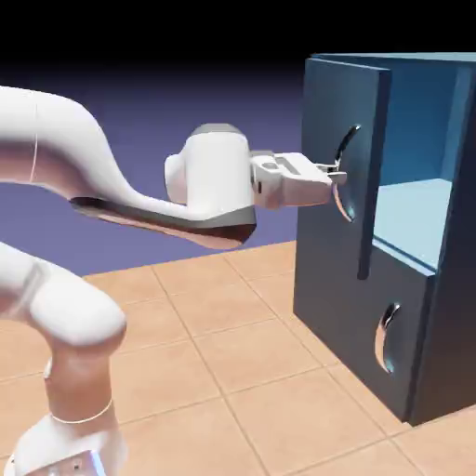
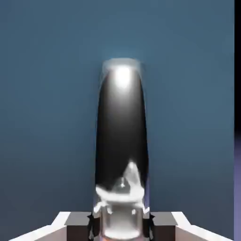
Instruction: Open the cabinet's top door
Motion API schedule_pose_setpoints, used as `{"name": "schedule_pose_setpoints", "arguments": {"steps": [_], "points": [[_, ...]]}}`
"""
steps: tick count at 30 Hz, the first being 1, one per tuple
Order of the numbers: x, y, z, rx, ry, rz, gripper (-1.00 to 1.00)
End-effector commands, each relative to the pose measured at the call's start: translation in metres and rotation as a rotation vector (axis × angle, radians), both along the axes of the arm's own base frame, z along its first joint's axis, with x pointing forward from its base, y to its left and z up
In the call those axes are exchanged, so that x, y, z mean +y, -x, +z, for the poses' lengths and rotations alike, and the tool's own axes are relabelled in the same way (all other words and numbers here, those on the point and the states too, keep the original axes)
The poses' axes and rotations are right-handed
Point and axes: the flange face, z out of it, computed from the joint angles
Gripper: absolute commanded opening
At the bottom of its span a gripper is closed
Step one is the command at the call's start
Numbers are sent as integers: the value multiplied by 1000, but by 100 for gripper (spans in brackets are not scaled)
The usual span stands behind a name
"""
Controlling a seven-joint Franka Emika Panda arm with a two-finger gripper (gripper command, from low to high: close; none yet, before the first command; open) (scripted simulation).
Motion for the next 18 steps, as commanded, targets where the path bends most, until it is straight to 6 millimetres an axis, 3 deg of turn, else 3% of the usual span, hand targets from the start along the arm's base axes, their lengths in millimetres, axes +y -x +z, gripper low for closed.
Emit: {"name": "schedule_pose_setpoints", "arguments": {"steps": [1, 18], "points": [[5, 6, 0, 0, -2, -20, -100], [93, 90, 0, 0, -2, -298, -100]]}}
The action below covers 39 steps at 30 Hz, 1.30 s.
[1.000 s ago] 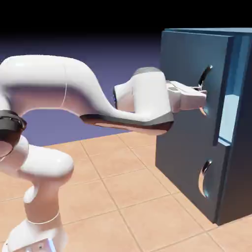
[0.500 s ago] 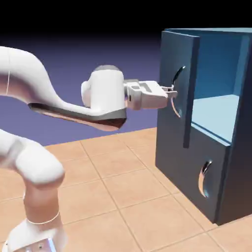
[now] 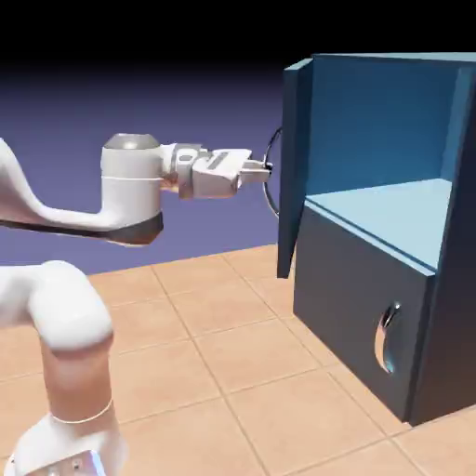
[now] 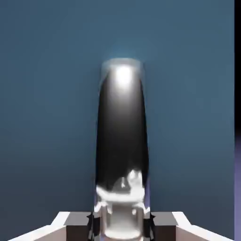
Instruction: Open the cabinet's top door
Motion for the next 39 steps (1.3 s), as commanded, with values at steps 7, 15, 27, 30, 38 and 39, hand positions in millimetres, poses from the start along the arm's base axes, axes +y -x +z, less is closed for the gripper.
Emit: {"name": "schedule_pose_setpoints", "arguments": {"steps": [7, 15, 27, 30, 38, 39], "points": [[46, 29, 0, 0, -1, -124, -100], [109, 57, 0, 0, -1, -283, -100], [229, 81, 0, 0, -1, -563, -100], [257, 82, 0, 0, -1, -627, -100], [325, 76, 0, 0, -1, -783, -100], [333, 75, 0, 0, -1, -801, -100]]}}
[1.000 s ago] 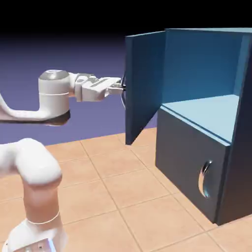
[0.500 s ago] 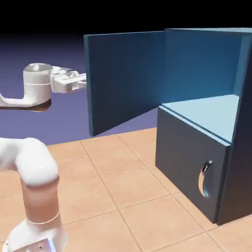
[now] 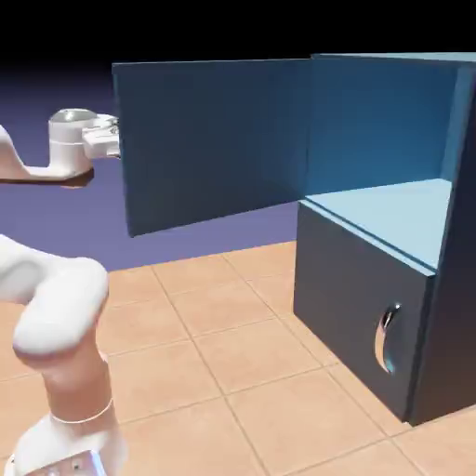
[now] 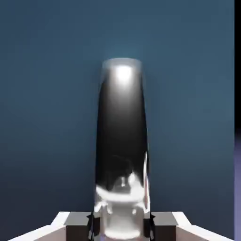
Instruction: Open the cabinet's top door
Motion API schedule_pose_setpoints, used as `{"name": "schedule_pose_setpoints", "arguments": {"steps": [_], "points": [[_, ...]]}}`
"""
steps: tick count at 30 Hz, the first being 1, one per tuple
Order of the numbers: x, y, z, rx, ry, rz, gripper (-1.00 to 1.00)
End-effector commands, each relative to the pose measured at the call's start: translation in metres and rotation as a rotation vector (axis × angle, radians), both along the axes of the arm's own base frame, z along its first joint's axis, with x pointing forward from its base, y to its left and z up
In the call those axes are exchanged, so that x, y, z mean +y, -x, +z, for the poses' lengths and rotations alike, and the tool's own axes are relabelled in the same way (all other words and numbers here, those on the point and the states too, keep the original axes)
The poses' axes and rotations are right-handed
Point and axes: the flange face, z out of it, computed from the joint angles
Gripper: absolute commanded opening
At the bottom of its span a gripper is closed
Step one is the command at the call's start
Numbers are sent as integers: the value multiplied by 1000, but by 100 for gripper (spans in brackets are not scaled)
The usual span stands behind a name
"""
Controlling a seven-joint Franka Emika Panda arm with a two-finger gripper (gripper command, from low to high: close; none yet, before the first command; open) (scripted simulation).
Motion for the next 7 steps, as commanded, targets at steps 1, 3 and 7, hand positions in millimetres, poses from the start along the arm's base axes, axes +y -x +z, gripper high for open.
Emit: {"name": "schedule_pose_setpoints", "arguments": {"steps": [1, 3, 7], "points": [[8, -1, 0, 0, 0, -19, -100], [22, -5, 0, 0, 0, -53, -100], [49, -12, 0, 0, 0, -117, -100]]}}
